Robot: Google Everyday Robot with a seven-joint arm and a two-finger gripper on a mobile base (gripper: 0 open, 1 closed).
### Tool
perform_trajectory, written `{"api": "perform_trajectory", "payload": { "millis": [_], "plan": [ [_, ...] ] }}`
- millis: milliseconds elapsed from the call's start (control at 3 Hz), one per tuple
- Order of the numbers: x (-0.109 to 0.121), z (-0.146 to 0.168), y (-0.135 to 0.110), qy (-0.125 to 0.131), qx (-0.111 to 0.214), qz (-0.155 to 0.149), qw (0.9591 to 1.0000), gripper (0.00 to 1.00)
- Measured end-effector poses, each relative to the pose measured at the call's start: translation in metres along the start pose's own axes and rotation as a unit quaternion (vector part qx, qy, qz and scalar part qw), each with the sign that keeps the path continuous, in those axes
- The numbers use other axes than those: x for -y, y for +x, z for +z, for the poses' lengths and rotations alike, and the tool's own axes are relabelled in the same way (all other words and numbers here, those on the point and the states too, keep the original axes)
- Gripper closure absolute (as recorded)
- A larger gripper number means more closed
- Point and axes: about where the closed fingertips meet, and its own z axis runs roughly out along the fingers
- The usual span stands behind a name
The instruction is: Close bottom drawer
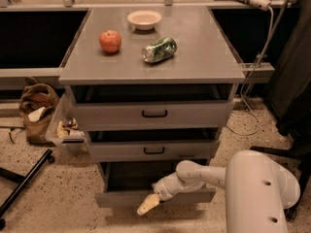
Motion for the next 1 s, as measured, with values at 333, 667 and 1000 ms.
{"api": "perform_trajectory", "payload": {
  "millis": [333, 667, 1000],
  "plan": [
    [0.0, 0.001, -0.001, 0.0, 0.0, -0.001, 1.0, 0.0],
    [-0.006, -0.017, 0.01, 0.018, 0.003, 0.006, 0.9998, 0.0],
    [-0.008, -0.038, 0.045, 0.038, 0.013, 0.044, 0.9982, 0.0]
  ]
}}
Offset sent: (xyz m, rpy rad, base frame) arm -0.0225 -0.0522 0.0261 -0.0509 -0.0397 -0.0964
